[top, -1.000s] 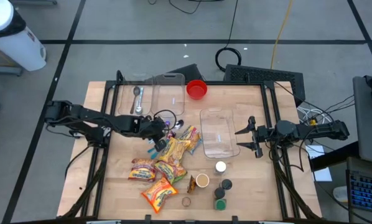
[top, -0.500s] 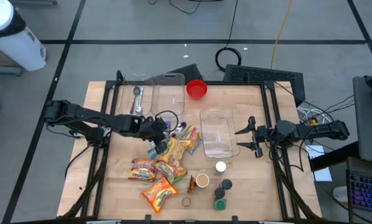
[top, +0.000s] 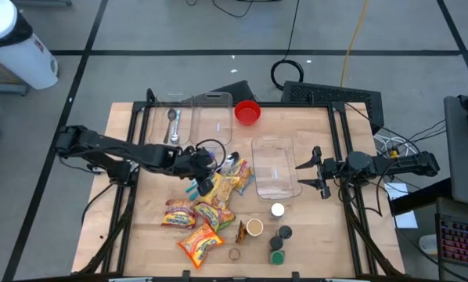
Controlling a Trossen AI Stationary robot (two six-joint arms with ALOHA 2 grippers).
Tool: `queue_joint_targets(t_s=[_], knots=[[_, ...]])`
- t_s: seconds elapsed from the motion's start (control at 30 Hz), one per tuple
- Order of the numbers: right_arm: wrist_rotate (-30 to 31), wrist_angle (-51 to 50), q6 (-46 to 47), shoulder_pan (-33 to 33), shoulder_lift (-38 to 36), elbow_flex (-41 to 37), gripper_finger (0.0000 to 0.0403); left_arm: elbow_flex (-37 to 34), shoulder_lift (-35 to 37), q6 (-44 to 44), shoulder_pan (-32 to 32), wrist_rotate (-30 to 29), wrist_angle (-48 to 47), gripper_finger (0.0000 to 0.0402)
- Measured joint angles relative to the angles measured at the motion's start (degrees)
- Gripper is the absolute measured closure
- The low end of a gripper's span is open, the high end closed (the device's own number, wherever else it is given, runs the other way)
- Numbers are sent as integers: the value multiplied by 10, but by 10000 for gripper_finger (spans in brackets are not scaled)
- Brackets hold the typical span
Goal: Pick & Place Food Item
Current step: Put the blue patterned spoon into the top left transparent bin
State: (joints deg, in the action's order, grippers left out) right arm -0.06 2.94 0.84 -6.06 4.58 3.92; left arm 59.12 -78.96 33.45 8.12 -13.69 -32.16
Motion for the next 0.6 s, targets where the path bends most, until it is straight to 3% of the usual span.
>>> queue_joint_targets(t_s=[0.37,0.6], knots=[[0,0,0,0,0,0,187,149,0,-39,1,-112,-99,375],[0,0,0,0,0,0,184,173,19,-97,8,-202,-103,374]])
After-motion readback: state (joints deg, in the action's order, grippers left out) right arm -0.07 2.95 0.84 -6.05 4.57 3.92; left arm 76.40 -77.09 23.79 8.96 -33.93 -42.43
